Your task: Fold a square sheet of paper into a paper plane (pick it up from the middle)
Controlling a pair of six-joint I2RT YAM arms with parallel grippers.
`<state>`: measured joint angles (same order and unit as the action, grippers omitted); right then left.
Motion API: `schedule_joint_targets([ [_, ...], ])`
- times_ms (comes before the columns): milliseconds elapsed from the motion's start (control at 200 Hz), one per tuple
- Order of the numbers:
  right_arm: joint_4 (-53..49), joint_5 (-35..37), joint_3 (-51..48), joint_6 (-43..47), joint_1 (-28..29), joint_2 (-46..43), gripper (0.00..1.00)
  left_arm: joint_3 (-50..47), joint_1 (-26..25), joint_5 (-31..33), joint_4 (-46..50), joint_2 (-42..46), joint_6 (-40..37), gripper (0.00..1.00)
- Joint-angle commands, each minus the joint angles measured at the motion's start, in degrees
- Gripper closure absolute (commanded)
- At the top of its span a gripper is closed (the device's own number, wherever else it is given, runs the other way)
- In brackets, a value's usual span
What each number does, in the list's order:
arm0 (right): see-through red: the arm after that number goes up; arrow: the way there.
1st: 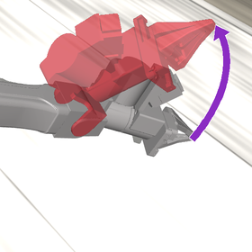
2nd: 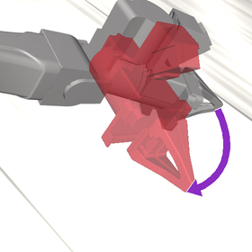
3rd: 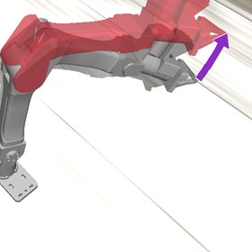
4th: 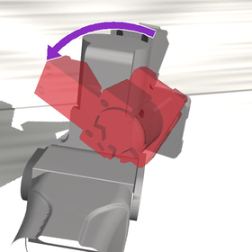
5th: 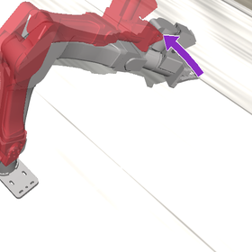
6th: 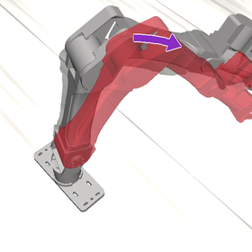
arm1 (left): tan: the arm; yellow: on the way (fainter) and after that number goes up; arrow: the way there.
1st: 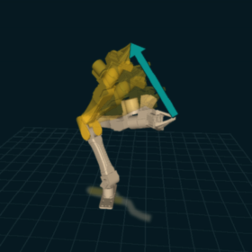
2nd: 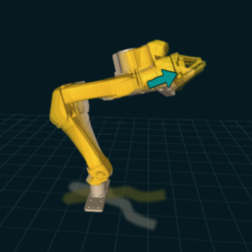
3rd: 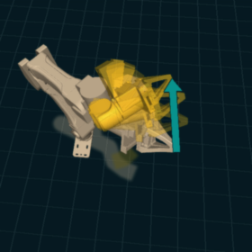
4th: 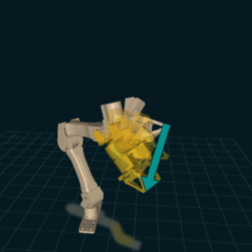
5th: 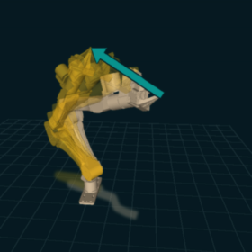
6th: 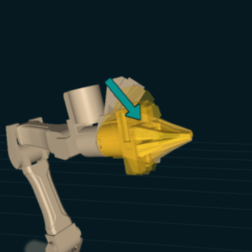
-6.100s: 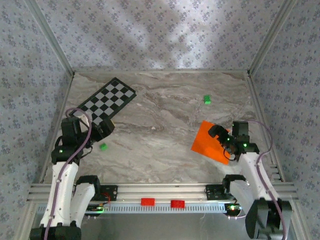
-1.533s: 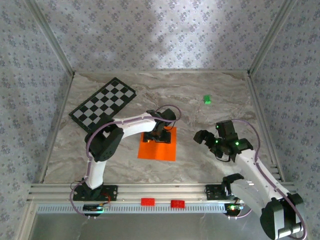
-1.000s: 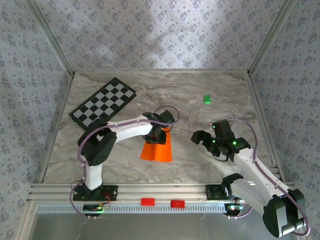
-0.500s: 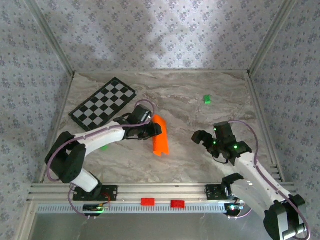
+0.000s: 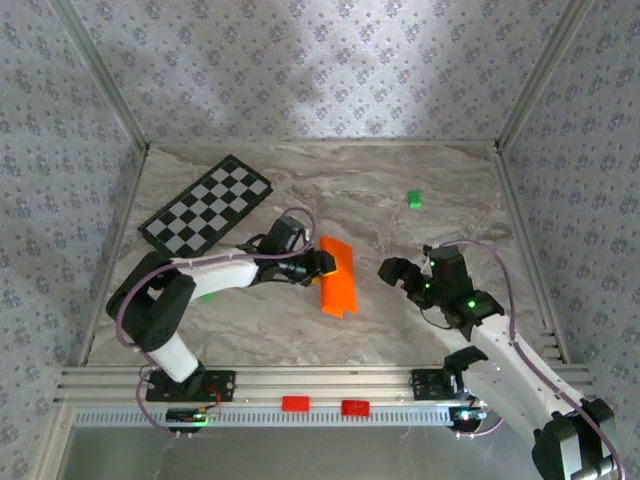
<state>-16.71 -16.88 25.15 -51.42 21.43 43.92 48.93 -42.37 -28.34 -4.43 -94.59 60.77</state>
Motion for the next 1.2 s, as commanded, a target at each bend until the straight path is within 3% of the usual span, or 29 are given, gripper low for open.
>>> schedule_joint_targets([
  [0,1.16,-0.35,-0.56,1.24,0.52,0.17,0.09,1.98,-1.23,-0.89,-2.08,-2.08,0.61,0.58],
  [230,0.19,-0.3,-0.71,1.01,0.63,0.71,0.09,2.46,-2.08,0.91,-0.53,-5.19,-0.17,0.58],
  [440,-0.18,-0.6,-0.71,0.95,0.78,1.84,0.09,4.41,-2.26,5.33,8.94,-5.21,-5.31,0.55],
  [845,0.62,-1.39,-0.35,0.88,1.49,4.19,0.11,9.55,-3.51,16.18,22.86,-2.6,-11.58,0.35],
  [940,1.0,-1.66,0.06,1.24,1.92,4.64,0.11,10.04,-3.74,18.83,25.1,-1.93,-12.34,0.35],
  [1199,3.29,-3.14,1.83,2.51,4.63,9.33,0.29,8.1,-3.53,23.56,26.57,1.65,-13.28,0.36],
])
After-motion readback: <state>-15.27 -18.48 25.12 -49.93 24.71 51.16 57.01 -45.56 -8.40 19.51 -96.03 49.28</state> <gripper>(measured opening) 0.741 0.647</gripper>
